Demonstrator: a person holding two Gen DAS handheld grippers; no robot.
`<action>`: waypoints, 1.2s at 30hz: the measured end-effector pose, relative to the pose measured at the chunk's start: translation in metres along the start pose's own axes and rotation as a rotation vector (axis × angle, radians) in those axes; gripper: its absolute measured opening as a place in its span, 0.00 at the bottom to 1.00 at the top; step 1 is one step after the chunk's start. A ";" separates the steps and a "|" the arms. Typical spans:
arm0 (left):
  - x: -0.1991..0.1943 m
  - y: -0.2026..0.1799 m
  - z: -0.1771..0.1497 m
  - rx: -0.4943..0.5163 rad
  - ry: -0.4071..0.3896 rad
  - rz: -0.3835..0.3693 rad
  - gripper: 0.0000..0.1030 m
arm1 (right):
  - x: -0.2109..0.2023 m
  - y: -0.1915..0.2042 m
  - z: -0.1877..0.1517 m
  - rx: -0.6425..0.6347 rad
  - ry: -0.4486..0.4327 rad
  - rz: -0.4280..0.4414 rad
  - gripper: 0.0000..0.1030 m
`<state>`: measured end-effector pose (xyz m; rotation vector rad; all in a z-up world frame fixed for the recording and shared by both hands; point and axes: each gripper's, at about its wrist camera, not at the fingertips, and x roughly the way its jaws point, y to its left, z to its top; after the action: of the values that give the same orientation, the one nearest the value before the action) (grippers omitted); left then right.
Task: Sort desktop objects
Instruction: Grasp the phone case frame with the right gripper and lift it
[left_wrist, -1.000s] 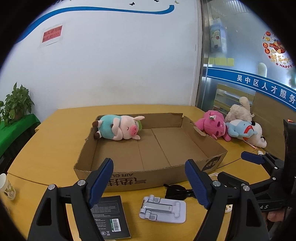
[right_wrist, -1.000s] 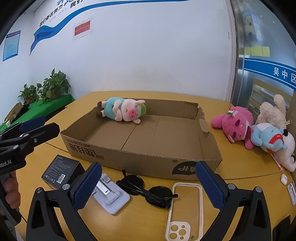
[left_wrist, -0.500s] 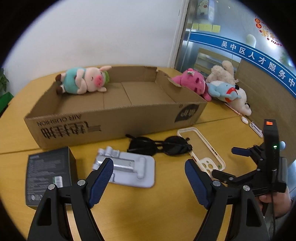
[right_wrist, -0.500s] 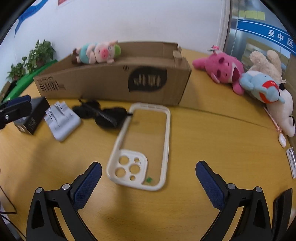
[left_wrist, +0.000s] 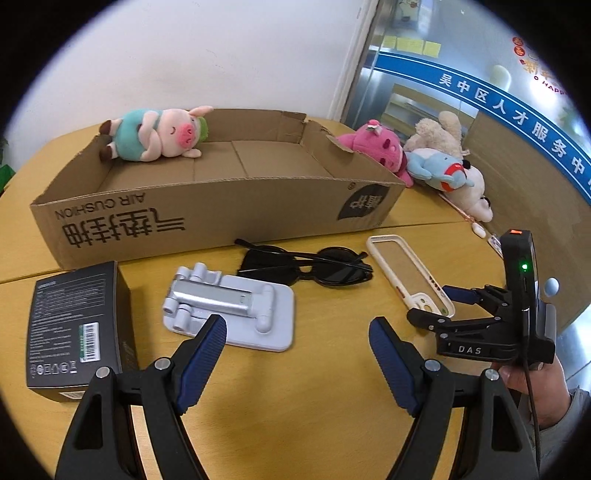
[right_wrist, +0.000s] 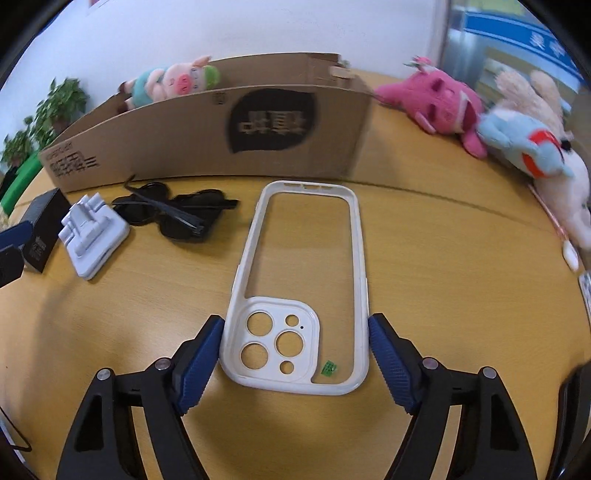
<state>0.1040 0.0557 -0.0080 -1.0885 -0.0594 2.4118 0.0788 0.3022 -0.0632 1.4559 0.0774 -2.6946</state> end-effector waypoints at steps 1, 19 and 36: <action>0.002 -0.003 0.000 0.007 0.004 -0.012 0.77 | -0.004 -0.009 -0.006 0.025 -0.001 -0.014 0.75; 0.052 -0.036 -0.029 -0.077 0.212 -0.196 0.66 | -0.049 0.074 -0.067 -0.080 -0.016 0.177 0.76; 0.047 -0.021 -0.036 -0.088 0.189 -0.121 0.12 | -0.047 0.055 -0.066 -0.053 -0.031 0.184 0.20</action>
<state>0.1114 0.0895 -0.0603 -1.3088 -0.1648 2.2075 0.1645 0.2550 -0.0607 1.3350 0.0115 -2.5471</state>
